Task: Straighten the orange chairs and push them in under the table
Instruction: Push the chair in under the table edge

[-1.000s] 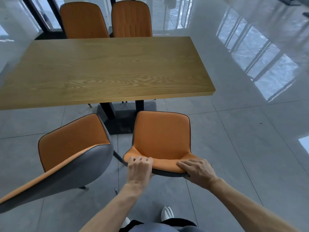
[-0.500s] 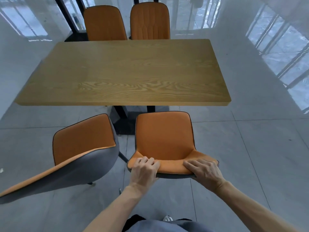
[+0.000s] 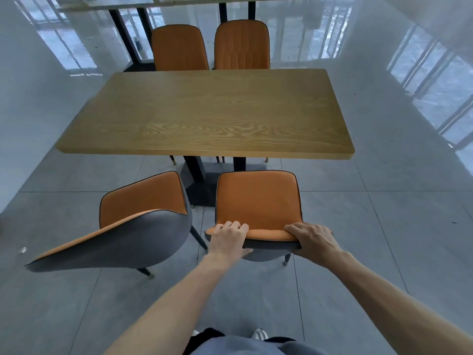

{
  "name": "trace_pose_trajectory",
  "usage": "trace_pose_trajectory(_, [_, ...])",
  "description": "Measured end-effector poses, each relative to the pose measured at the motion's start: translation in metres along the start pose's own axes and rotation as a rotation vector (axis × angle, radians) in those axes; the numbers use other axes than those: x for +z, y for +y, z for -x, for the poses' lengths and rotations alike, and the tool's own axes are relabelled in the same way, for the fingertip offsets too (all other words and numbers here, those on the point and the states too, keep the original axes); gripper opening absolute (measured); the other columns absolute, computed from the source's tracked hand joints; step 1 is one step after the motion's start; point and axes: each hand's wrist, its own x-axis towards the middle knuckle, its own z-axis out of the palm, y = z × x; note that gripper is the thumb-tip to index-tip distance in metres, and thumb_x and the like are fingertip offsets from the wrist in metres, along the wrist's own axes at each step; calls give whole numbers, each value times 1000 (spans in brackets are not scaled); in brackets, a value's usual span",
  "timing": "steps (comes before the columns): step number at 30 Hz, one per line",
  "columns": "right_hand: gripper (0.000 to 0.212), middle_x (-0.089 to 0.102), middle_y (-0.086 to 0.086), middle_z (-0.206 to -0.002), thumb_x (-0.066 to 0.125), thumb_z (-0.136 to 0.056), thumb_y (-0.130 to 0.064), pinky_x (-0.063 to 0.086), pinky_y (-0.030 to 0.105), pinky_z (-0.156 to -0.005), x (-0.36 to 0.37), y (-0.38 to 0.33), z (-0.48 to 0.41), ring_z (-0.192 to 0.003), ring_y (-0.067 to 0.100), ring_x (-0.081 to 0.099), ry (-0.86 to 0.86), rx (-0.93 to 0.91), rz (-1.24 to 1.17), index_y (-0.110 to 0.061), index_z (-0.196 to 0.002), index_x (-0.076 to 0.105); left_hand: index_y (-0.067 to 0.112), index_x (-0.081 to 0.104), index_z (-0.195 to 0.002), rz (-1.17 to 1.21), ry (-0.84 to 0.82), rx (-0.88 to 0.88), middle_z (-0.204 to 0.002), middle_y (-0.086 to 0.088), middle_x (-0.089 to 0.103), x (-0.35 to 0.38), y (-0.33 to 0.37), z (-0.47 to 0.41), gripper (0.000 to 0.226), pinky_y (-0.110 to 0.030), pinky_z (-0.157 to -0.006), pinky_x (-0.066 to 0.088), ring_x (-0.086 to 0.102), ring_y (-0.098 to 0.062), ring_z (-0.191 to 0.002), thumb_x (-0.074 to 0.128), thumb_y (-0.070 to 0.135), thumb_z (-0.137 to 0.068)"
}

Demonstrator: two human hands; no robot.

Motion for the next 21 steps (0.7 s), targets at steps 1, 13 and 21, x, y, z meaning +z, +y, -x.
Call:
trace_pose_trajectory(1, [41, 67, -3, -96, 73, -72, -29, 36, 26, -59, -2, -3, -1, -83, 22, 64, -42, 36, -15, -21, -110, 59, 18, 52, -113, 2, -12, -1, -108, -3, 62, 0, -1, 2, 44, -37, -88, 43, 56, -23, -103, 66, 45, -81])
trace_pose_trajectory(13, [13, 49, 2, -84, 50, -91, -19, 39, 31, -70, -70, -108, -38, -73, 19, 47, -165, 13, 6, -11, -101, 56, 17, 58, -109, -75, 107, -41, -99, -5, 65, -47, -38, 43, 23, -37, -85, 47, 59, -22, -91, 46, 31, -94])
trace_pose_trajectory(21, [23, 60, 9, -107, 49, -92, -25, 44, 37, -86, -80, -194, -80, -96, 26, 53, 10, -78, -54, -11, -108, 56, 18, 56, -109, 13, 229, -147, -107, -3, 66, -73, -97, 88, 22, -36, -88, 43, 58, -21, -100, 47, 28, -93])
